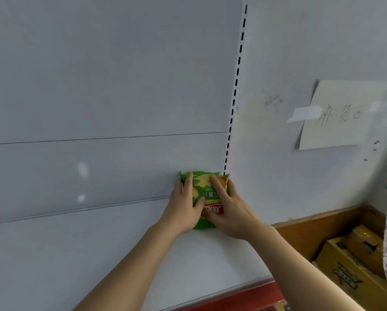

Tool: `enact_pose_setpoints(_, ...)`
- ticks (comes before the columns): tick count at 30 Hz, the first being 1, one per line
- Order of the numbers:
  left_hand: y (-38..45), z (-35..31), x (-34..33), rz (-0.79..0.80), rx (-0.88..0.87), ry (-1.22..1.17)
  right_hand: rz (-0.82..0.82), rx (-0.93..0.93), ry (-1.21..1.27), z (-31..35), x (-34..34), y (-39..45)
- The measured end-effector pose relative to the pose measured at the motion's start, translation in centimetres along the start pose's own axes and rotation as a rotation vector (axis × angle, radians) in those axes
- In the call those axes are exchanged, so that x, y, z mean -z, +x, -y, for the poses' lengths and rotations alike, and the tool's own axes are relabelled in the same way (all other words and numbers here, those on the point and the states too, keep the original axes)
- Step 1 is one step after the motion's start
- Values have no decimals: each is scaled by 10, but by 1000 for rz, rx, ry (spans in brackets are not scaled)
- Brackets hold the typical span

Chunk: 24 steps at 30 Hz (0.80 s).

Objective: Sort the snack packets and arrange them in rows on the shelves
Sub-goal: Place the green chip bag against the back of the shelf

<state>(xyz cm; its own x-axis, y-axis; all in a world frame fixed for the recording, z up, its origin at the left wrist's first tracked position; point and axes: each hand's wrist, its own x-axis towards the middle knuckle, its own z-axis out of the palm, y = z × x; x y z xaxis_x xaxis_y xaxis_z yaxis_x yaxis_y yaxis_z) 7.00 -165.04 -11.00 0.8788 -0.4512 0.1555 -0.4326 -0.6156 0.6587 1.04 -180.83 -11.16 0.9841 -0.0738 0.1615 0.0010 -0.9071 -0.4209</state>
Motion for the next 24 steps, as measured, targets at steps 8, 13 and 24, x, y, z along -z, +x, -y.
enact_pose_setpoints(8, 0, 4, -4, 30, 92, 226, -20, 36, -92, -10, -10, 6)
enact_pose_setpoints(13, -5, 4, 6, -54, 116, 161, -37, 29, -87, -12, 4, 4)
enact_pose_setpoints(24, -44, 13, 39, -326, 130, 482, -150, 203, -275, 36, 5, 2)
